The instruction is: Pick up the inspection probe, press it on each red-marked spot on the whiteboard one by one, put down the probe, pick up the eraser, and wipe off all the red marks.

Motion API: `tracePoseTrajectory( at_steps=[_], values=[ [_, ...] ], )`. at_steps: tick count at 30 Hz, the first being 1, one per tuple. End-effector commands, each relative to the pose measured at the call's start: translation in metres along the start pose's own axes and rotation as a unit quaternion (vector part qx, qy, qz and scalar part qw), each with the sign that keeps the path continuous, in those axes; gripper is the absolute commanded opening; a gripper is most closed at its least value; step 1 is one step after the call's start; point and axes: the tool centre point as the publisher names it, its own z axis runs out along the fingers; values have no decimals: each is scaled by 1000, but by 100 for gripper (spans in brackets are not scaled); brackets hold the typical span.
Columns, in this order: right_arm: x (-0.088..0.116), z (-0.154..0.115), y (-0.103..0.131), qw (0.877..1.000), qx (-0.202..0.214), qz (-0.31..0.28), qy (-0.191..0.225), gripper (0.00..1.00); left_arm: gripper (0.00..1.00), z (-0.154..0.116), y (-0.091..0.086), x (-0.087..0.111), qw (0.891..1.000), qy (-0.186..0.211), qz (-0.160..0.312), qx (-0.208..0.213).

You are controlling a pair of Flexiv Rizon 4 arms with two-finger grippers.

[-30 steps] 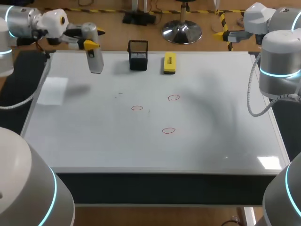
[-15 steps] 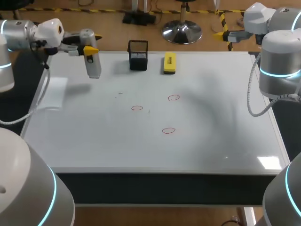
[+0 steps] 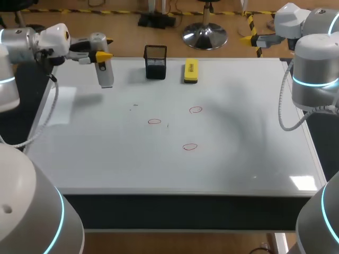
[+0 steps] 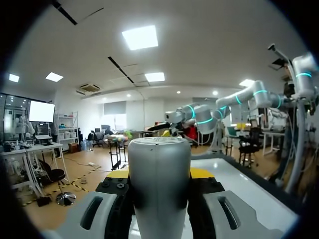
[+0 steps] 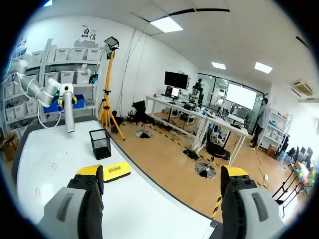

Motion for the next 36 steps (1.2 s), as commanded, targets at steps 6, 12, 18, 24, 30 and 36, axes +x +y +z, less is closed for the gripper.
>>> tracePoseTrajectory(
  at_steps=[6,12,18,24,30,36],
  values=[
    [0,0,0,1000,0,0,0,100,0,1,-3,5,999,-54,2,-2],
    [0,0,0,1000,0,0,0,100,0,1,-3,5,999,-54,2,-2],
    [0,0,0,1000,0,0,0,100,0,1,-3,5,999,-54,2,-2],
    [3,7,14,998,7,-51,45,100,0,1,-3,5,999,-54,2,-2],
    [25,26,30,978,11,-133,159,100,0,1,-3,5,999,-54,2,-2],
    [59,47,43,921,32,-225,318,100,0,1,-3,5,999,-54,2,-2]
  ],
)
